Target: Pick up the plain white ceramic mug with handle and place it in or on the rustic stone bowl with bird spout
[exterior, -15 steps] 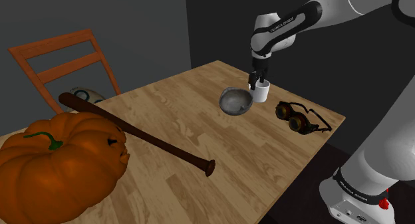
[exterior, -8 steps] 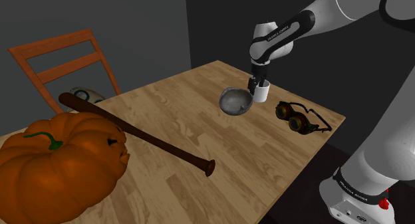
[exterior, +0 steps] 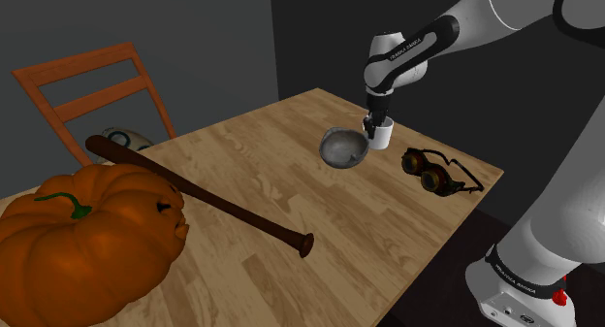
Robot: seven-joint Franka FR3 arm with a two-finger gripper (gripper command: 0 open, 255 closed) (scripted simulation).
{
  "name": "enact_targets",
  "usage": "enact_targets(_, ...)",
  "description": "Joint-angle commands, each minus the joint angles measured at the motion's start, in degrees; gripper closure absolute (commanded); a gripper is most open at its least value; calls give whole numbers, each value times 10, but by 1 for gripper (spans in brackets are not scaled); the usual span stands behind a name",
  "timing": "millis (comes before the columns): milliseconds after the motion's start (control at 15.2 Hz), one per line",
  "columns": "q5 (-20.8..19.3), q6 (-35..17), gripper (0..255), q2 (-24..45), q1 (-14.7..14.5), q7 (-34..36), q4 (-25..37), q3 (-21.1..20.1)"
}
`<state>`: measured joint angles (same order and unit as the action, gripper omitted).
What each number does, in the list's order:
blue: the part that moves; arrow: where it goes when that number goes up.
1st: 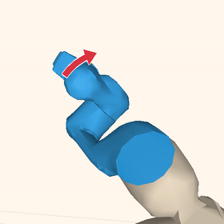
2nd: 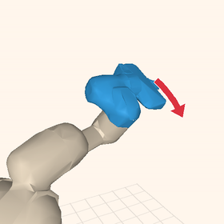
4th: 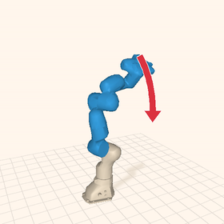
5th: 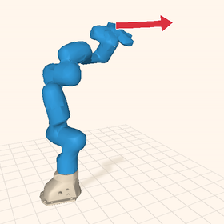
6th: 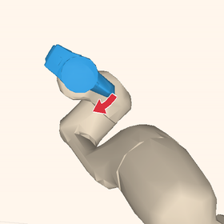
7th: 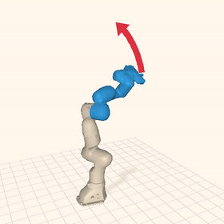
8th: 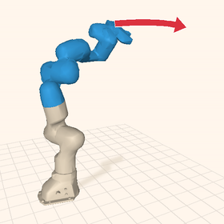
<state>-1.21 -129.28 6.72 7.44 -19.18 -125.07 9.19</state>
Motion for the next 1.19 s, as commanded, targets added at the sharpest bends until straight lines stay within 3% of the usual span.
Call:
enact_targets(0, 0, 0, 255, 0, 0, 0, 0, 0)
enact_targets(462, 0, 0, 255, 0, 0, 0, 0, 0)
enact_targets(1122, -7, 73, 255, -41, -1, 3, 32, 0)
